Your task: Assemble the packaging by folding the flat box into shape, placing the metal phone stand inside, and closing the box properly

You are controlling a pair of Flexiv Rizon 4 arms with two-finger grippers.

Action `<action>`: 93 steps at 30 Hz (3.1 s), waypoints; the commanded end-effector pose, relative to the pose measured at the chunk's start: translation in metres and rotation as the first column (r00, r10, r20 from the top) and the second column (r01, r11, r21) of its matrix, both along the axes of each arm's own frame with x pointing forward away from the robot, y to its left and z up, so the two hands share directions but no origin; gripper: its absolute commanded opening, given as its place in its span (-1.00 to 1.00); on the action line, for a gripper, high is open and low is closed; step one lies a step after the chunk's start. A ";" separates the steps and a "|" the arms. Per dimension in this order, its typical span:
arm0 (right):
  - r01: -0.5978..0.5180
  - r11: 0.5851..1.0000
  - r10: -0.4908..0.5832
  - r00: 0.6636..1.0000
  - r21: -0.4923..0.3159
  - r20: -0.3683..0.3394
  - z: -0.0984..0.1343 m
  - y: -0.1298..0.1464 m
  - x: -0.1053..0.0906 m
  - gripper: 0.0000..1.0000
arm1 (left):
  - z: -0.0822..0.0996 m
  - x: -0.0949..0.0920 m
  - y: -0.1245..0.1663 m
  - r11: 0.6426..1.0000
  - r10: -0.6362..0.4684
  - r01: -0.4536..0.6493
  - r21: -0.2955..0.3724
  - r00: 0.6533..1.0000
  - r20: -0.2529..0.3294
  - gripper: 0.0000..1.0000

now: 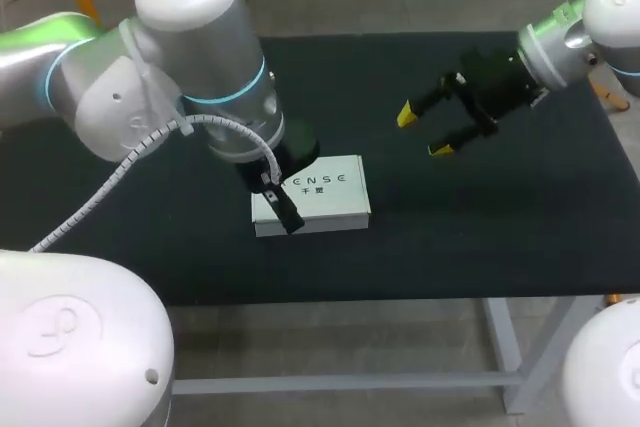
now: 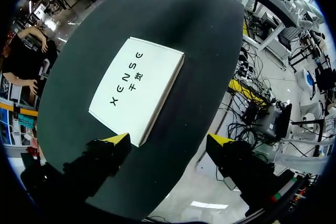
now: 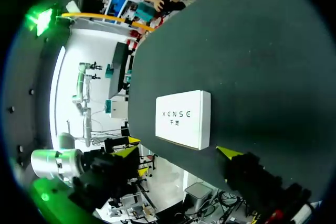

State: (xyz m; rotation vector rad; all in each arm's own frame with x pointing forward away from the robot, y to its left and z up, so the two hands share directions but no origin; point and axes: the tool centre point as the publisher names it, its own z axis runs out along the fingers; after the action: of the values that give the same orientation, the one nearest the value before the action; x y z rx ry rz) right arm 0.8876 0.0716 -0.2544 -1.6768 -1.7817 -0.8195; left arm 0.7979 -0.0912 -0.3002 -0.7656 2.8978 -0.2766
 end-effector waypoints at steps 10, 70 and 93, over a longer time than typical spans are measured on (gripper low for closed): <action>0.031 0.999 -0.032 0.951 0.010 0.309 0.001 -0.033 -0.009 1.00 | -0.005 -0.019 -0.020 0.967 0.235 -0.244 -0.068 0.965 -0.120 1.00; -0.050 0.947 0.316 0.304 -0.316 0.899 0.000 -0.114 0.083 1.00 | -0.086 -0.030 -0.048 0.550 0.822 -0.835 -0.027 0.546 -0.161 1.00; -0.050 0.947 0.316 0.304 -0.316 0.899 0.000 -0.114 0.083 1.00 | -0.101 0.028 -0.056 0.439 0.893 -0.899 0.006 0.435 -0.115 1.00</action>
State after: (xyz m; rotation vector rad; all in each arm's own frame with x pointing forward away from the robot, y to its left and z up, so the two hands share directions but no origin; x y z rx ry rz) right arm 0.9709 -0.0414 -0.2537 -1.0118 -2.8856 -1.7900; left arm 0.8182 -0.1443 -0.4012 -2.2258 2.0783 -0.2125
